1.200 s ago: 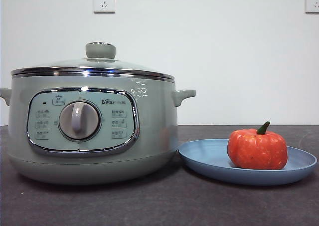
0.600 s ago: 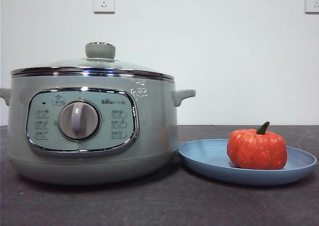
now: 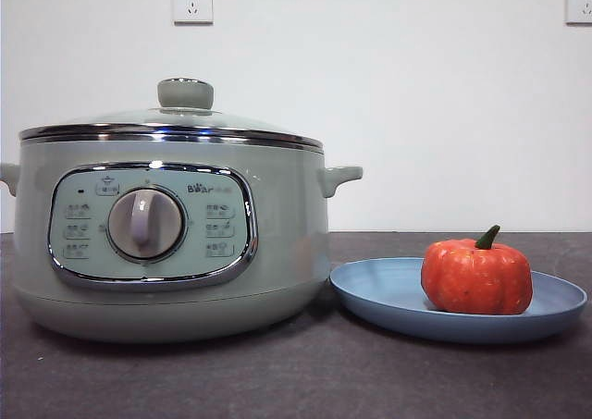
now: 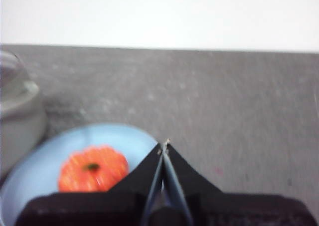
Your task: Take the pumpkin out from the steamer,put the pumpkin in the blue plate,close the lid
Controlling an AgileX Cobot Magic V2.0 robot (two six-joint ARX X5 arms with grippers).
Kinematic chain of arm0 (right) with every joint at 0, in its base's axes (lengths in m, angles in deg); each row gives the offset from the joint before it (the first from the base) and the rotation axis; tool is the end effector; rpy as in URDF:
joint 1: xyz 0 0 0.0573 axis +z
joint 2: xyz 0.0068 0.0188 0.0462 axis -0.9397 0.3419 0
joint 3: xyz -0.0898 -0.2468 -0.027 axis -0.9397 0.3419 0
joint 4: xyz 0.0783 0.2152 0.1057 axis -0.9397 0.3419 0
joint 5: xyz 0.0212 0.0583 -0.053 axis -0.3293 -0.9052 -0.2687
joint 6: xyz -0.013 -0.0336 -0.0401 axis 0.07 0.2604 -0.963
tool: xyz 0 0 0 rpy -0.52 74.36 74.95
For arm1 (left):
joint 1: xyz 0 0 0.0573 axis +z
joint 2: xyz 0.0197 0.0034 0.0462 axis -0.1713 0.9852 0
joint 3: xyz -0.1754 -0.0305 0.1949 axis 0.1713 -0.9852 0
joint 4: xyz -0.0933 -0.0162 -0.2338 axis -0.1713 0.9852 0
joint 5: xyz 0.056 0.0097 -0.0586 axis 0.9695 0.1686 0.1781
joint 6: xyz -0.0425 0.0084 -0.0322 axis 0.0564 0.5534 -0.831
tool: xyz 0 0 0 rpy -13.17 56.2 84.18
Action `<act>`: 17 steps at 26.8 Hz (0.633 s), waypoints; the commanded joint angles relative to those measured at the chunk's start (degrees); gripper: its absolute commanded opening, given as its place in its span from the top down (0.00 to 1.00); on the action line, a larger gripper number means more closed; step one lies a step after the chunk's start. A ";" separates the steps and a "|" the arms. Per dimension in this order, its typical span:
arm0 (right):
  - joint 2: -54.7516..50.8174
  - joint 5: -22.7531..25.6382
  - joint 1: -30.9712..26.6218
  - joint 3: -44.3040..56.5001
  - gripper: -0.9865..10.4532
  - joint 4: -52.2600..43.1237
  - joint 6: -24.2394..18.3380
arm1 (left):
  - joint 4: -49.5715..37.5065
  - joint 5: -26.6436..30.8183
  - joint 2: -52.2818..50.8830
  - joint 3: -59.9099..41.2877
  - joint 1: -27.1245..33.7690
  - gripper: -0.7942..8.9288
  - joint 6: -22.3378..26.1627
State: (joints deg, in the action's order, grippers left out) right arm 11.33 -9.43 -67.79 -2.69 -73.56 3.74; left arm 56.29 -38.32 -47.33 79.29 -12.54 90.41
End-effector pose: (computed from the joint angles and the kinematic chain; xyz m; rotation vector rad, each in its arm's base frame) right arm 0.0940 0.0092 0.1829 -0.0144 0.1626 0.2282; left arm 0.0952 -0.0075 0.1523 0.0980 0.1564 -0.1584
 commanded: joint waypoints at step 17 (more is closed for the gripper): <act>-3.63 0.44 -0.28 6.97 0.91 -1.11 1.55 | -0.13 -0.07 -0.15 -0.92 0.17 0.92 -0.52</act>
State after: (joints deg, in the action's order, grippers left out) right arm 7.68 -9.13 -67.90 3.52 -74.56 4.49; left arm 56.29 -38.32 -47.33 79.29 -12.54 90.41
